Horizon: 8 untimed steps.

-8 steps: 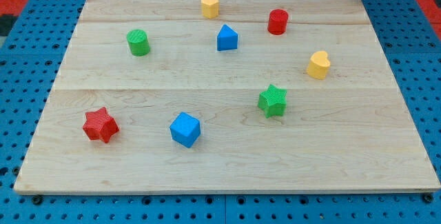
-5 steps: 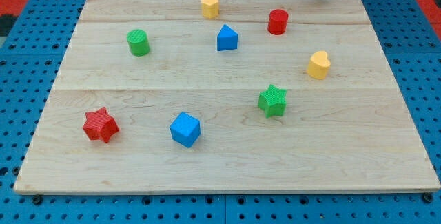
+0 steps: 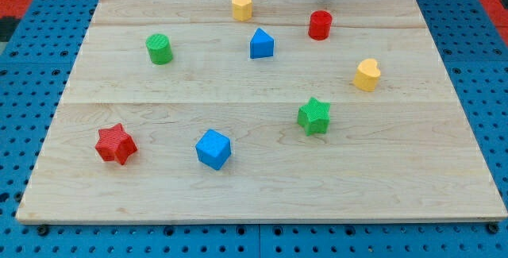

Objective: Push red circle into yellow heart

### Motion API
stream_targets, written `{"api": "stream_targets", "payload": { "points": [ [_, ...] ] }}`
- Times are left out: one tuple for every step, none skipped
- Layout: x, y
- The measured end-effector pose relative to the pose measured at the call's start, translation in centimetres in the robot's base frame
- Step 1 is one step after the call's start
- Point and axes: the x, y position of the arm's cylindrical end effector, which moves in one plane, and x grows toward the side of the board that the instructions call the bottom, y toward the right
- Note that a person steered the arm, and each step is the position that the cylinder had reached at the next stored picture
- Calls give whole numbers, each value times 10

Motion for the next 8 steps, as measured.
{"api": "stream_targets", "payload": {
  "points": [
    [7, -10],
    [14, -10],
    [80, -3],
    [87, -2],
    [167, 18],
    [179, 19],
    [176, 19],
    [158, 26]
  ]
}}
